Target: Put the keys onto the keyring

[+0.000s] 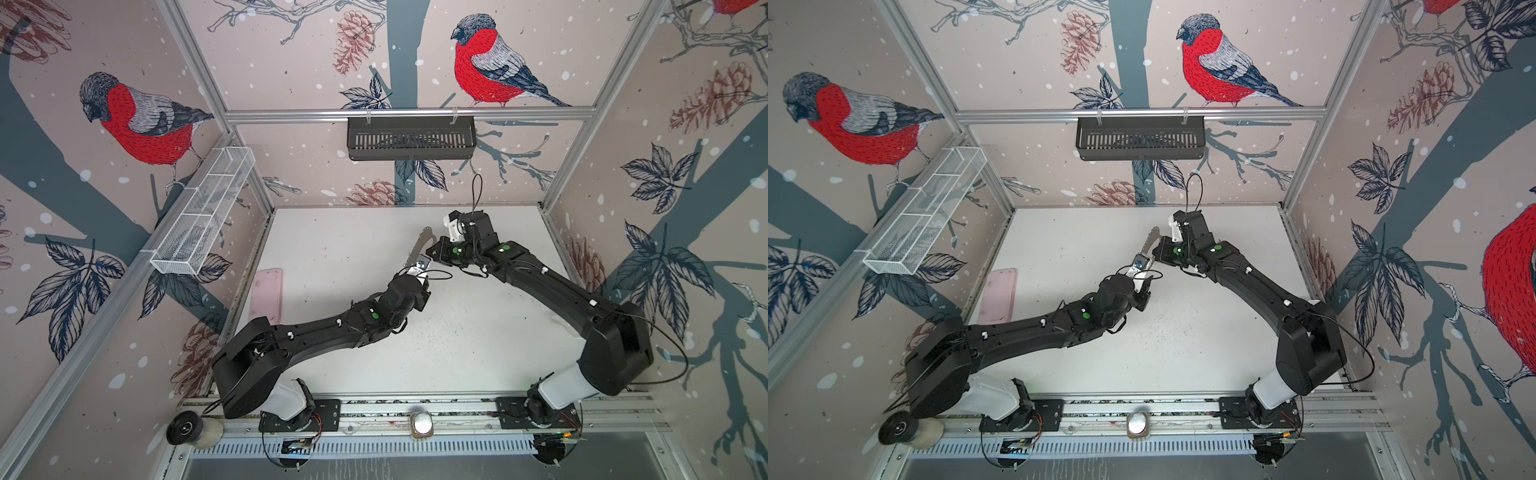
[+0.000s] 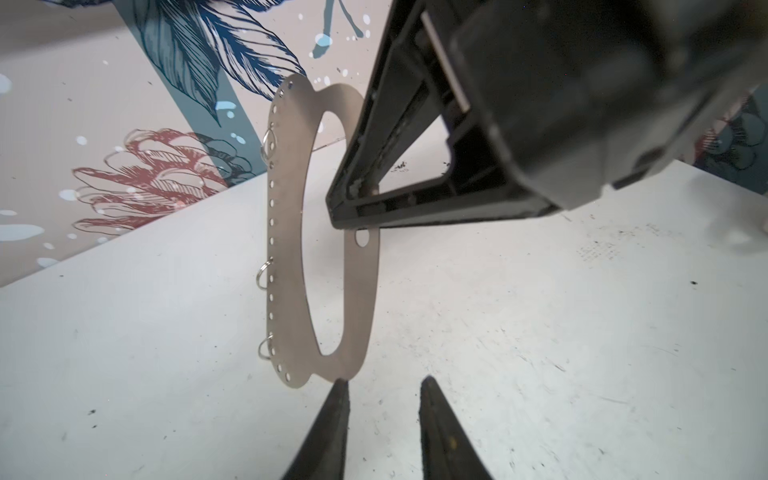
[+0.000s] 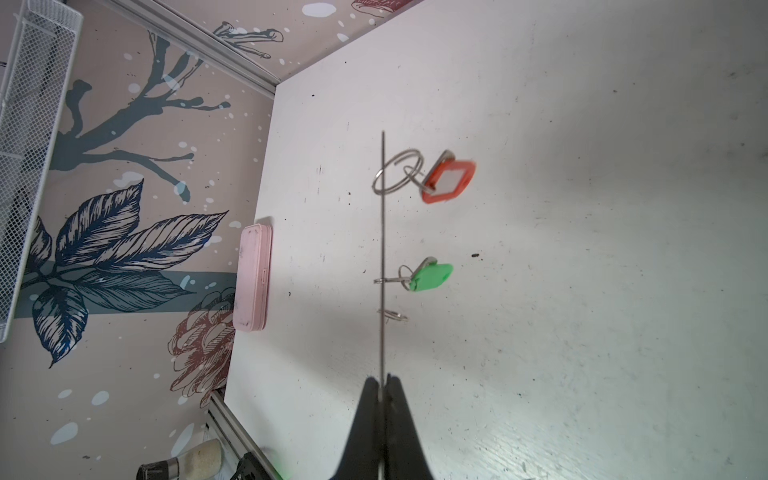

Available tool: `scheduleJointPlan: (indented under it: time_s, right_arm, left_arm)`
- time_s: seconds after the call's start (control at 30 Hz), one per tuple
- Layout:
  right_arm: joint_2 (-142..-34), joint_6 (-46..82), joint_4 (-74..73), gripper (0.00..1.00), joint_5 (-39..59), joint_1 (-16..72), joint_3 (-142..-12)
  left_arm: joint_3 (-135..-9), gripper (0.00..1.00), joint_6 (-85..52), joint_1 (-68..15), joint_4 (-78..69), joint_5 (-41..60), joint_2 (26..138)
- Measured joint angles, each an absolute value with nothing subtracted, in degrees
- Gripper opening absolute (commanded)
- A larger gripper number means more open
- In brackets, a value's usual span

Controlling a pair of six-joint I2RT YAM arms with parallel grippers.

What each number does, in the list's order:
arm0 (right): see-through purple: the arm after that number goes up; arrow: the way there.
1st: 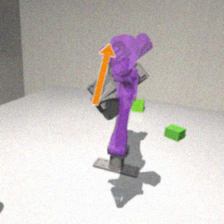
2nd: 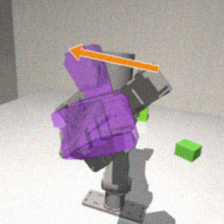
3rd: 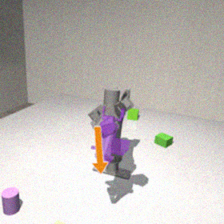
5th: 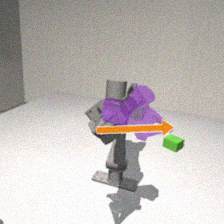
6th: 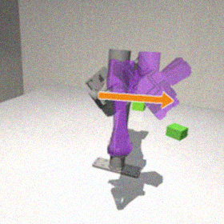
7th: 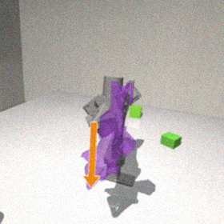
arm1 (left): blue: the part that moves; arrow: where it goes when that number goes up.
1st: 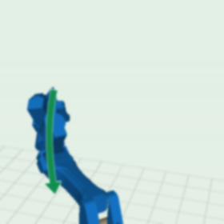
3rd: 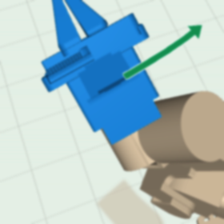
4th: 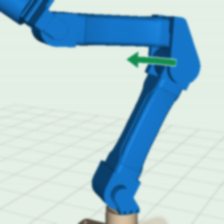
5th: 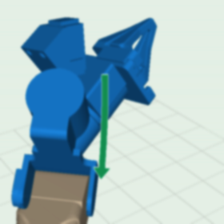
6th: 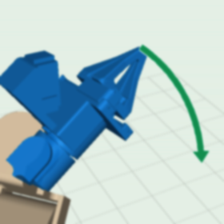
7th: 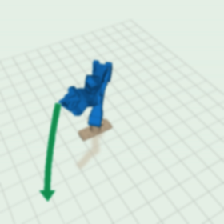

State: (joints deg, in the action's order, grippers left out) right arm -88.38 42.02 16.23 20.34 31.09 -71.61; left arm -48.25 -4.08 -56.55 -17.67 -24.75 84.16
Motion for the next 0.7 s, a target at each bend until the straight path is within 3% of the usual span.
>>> scheduleJointPlan:
  time_s: [0.5,0.6,0.7]
  right_arm:
    - [-86.17,44.73,14.09,0.00,20.64,31.83,-68.75]
    - [-85.91,44.80,14.09,0.00,20.49,31.92,-68.53]
    - [-85.78,45.01,14.11,0.00,19.99,31.99,-68.23]
  left_arm:
    - [-46.50,0.25,8.19,-60.38,-32.62,-36.38,91.15]
    - [-46.74,0.17,10.98,-62.00,-36.23,-41.82,93.58]
    - [-47.44,0.02,14.02,-63.26,-39.46,-47.51,96.14]
